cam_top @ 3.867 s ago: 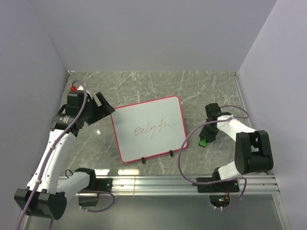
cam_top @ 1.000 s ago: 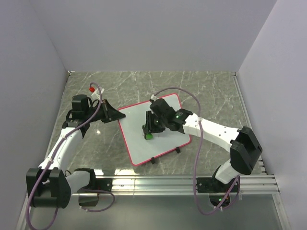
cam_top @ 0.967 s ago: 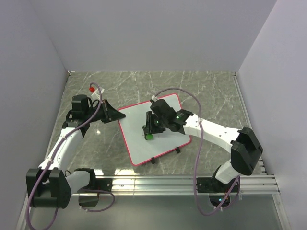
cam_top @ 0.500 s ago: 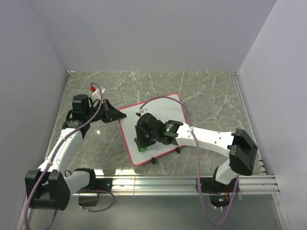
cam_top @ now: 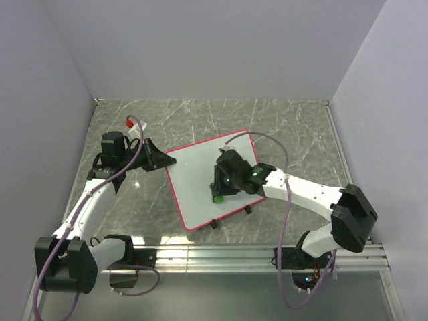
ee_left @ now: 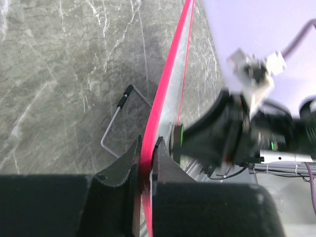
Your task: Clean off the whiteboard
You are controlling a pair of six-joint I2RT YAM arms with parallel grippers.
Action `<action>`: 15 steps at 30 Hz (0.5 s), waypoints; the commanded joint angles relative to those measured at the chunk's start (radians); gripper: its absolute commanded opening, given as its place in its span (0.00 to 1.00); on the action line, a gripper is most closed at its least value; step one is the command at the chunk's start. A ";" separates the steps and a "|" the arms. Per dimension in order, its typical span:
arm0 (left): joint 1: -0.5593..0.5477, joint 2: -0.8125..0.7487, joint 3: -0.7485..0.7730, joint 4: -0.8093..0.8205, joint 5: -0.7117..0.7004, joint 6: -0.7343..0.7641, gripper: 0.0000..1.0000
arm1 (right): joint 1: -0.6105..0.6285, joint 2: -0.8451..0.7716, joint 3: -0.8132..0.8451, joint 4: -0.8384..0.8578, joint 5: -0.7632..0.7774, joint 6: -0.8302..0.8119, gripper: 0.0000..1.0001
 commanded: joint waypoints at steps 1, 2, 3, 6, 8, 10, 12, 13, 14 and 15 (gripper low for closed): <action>-0.017 0.010 0.007 -0.075 -0.139 0.080 0.00 | -0.116 -0.027 -0.105 0.012 0.105 0.013 0.00; -0.019 0.007 0.008 -0.075 -0.142 0.080 0.00 | -0.118 -0.038 -0.108 0.018 0.105 0.010 0.00; -0.019 0.005 0.008 -0.074 -0.142 0.080 0.00 | -0.115 -0.049 -0.104 0.017 0.107 0.002 0.00; -0.019 0.011 0.007 -0.072 -0.140 0.080 0.00 | -0.092 -0.031 -0.043 0.009 0.076 0.001 0.00; -0.020 0.011 0.008 -0.072 -0.142 0.080 0.00 | -0.039 -0.011 0.012 -0.003 0.071 -0.010 0.00; -0.021 0.011 0.008 -0.071 -0.144 0.080 0.00 | 0.009 0.034 0.121 -0.014 0.065 -0.036 0.00; -0.021 0.011 0.007 -0.069 -0.144 0.080 0.00 | 0.072 0.076 0.228 -0.019 0.030 -0.060 0.00; -0.022 0.013 0.008 -0.069 -0.145 0.079 0.00 | 0.086 0.089 0.255 -0.016 0.012 -0.065 0.00; -0.022 0.013 0.007 -0.069 -0.147 0.080 0.00 | 0.107 0.106 0.291 -0.008 -0.004 -0.068 0.00; -0.022 0.016 0.008 -0.069 -0.144 0.080 0.00 | 0.111 0.110 0.296 -0.005 -0.025 -0.059 0.00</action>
